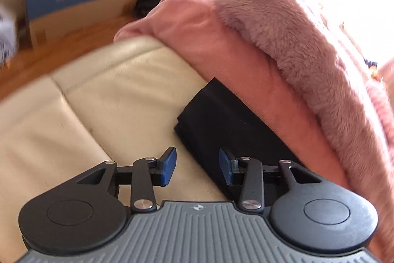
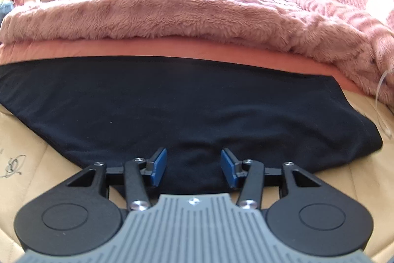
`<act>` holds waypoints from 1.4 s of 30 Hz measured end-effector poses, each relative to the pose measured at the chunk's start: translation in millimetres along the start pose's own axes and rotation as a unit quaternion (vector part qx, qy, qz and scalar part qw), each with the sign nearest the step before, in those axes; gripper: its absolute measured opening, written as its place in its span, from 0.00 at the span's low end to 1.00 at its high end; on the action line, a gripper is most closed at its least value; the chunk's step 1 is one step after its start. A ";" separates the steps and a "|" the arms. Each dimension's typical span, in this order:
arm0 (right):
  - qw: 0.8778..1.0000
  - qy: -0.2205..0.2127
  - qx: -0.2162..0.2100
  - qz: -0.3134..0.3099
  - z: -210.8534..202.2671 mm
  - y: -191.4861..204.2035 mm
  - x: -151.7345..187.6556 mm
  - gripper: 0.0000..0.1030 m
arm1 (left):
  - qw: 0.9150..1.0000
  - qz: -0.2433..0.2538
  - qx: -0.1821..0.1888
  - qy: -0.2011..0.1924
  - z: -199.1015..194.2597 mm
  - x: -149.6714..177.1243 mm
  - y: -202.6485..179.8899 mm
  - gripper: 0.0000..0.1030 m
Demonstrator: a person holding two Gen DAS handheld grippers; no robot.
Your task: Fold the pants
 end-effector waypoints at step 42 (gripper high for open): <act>0.992 0.053 -0.097 -0.065 -90.7 53.2 23.7 0.41 | 0.978 0.148 -0.063 -0.135 -128.8 13.6 -18.4 0.03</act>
Point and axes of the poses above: each gripper's, at about its wrist camera, not at the fingertips, and z roughly the way its jaws point, y to its left, x to its underside, the point moved 3 cm from there along z, roughly the way its jaws point, and after that the axes turned 11 degrees about -y, right-handed, at the moved point
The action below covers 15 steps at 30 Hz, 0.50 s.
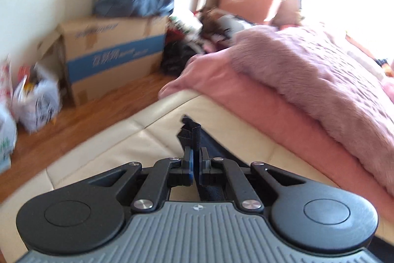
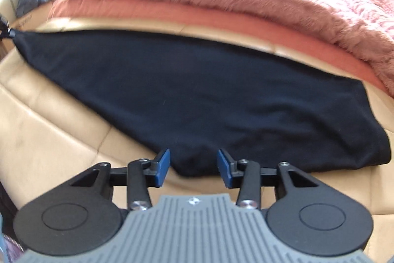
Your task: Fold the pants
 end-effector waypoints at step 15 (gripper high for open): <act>0.997 -0.035 0.017 0.074 -21.3 -39.5 -6.1 0.42 | 0.926 0.285 0.219 -0.113 -131.0 97.2 -260.0 0.03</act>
Point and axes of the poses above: each gripper's, at about its wrist camera, not at the fingertips, and z roughly the way its jaws point, y to its left, x to its underside, the point moved 3 cm from there along z, roughly the way its jaws point, and after that the axes turned 11 degrees about -y, right-handed, at the moved point
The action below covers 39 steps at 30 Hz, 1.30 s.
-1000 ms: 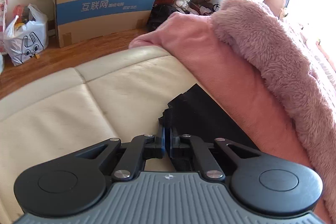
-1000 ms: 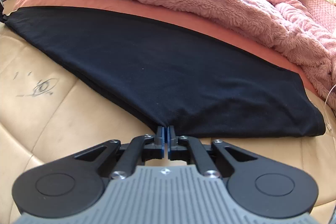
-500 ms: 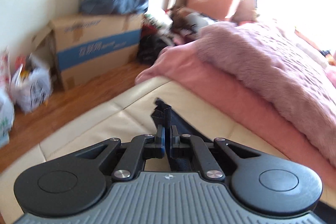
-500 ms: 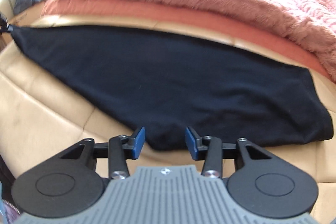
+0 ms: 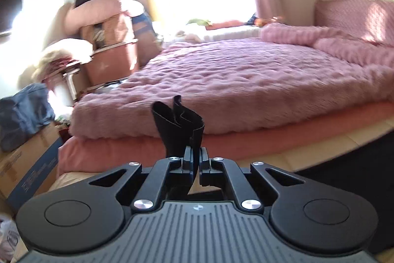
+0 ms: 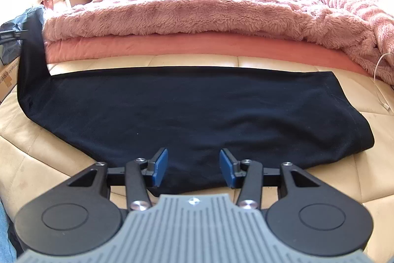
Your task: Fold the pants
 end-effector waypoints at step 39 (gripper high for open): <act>0.994 0.027 -0.096 0.052 80.4 43.0 10.0 0.20 | 0.939 -0.162 0.165 0.253 42.7 100.3 -76.8 0.25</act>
Point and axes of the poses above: each gripper's, at about its wrist camera, not at the fingertips, and z roughly the way its jaws point, y to its left, x to its underside, the point moved 3 cm from there along z, roughly the way its jaws point, and after that the axes turned 11 degrees about -y, right-handed, at the moved point
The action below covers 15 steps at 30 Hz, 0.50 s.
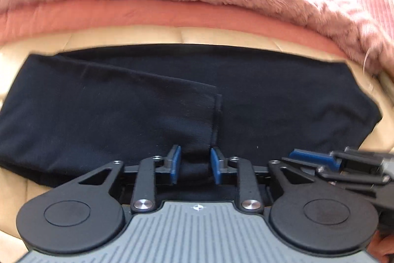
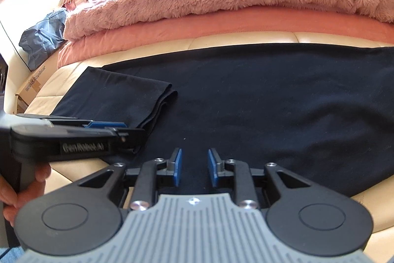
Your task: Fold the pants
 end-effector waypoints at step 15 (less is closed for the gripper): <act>1.000 -0.002 -0.004 0.002 2.0 0.1 1.8 0.24 | 0.997 0.061 -0.034 0.013 6.6 -6.9 -16.6 0.36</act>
Point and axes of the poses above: each gripper's, at about its wrist camera, not at the fingertips, and z roughly the way its jaws point, y to its left, x to its underside, the point moved 3 cm from there along z, roughly the way its jaws point, and after that the axes turned 11 degrees about -y, right-handed, at the moved point
